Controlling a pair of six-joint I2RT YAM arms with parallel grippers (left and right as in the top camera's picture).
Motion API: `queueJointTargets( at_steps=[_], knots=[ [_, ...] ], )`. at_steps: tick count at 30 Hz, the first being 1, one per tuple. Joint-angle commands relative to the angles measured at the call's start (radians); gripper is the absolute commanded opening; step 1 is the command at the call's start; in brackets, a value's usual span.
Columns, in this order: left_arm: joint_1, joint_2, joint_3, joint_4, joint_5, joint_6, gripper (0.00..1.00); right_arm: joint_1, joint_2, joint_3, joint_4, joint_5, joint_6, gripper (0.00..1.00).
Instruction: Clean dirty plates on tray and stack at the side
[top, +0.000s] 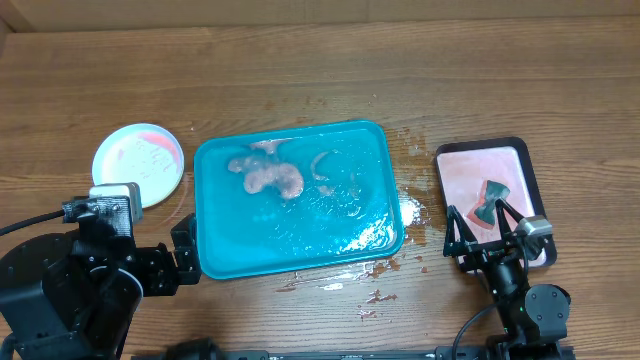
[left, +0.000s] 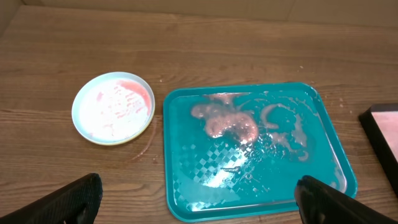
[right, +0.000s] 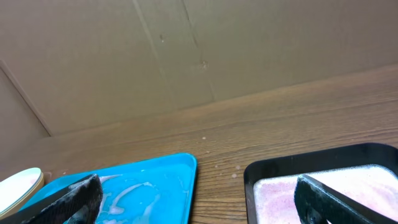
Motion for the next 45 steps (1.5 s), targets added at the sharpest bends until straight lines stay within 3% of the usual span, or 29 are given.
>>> queueJointTargets(
  at_steps=[1,9,13,18,28,36,45],
  knots=[
    [-0.002,0.002,0.008,0.001,0.011,0.008,1.0,0.005,-0.008,-0.01,0.005,0.01,0.002,1.0],
    [-0.003,0.002,0.006,-0.005,0.025,0.008,1.0,0.005,-0.008,-0.01,0.005,0.01,0.002,1.0],
    [-0.012,-0.012,-0.018,0.063,0.038,0.009,1.0,0.005,-0.008,-0.01,0.005,0.01,0.002,1.0],
    [-0.09,-0.129,-0.222,0.365,0.037,0.02,1.0,0.005,-0.008,-0.01,0.005,0.01,0.002,1.0],
    [-0.16,-0.472,-0.818,0.967,0.087,0.015,1.0,0.005,-0.008,-0.01,0.005,0.01,0.002,1.0],
    [-0.16,-0.71,-1.147,1.201,0.183,0.008,1.0,0.005,-0.008,-0.01,0.005,0.01,0.002,1.0],
    [-0.16,-0.761,-1.261,1.272,0.194,0.008,1.0,0.005,-0.008,-0.01,0.005,0.01,0.002,1.0]
  ],
)
